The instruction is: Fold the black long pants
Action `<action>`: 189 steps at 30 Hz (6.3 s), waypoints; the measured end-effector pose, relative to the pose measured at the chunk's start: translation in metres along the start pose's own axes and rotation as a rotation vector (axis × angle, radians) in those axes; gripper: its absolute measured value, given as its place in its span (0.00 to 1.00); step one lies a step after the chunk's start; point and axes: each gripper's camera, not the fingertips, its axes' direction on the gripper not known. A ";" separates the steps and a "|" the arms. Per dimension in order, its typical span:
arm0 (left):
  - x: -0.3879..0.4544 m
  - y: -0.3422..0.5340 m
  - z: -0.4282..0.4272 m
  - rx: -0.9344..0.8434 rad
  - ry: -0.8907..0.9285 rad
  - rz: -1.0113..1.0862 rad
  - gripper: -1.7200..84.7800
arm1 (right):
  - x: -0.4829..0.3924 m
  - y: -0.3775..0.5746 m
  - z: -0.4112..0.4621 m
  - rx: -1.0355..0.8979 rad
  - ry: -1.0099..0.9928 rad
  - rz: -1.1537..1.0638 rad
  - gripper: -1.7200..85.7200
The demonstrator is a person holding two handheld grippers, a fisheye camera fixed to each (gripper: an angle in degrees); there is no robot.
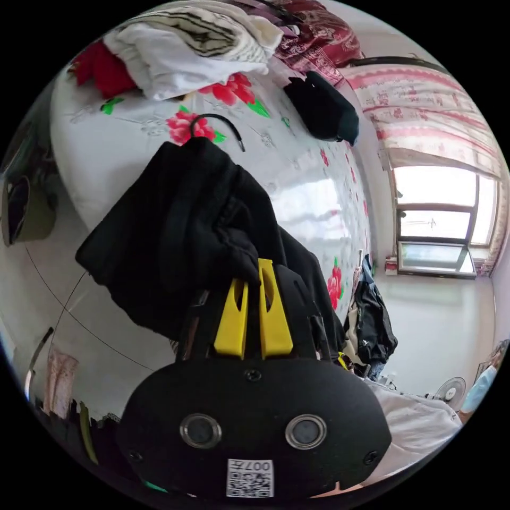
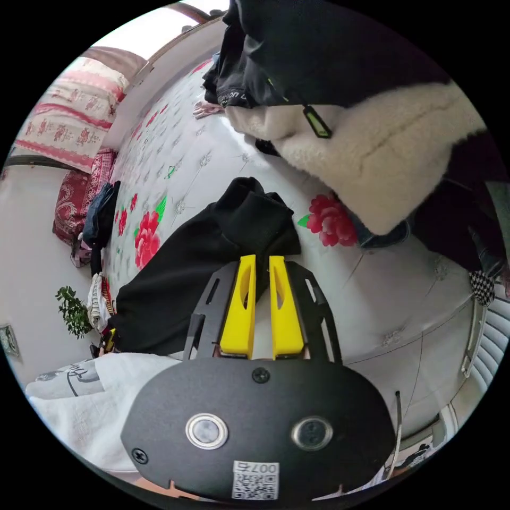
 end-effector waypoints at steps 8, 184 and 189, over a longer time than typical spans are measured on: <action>0.040 -0.021 0.047 -0.157 0.052 0.220 0.02 | 0.092 0.039 -0.027 0.119 0.022 0.254 0.06; 0.040 0.038 0.155 -0.443 0.005 0.623 0.17 | -0.074 0.083 0.135 -0.281 -0.408 -0.230 0.13; 0.024 0.030 0.225 -0.696 -0.011 0.631 0.18 | -0.089 0.060 0.158 -0.337 -0.406 -0.236 0.10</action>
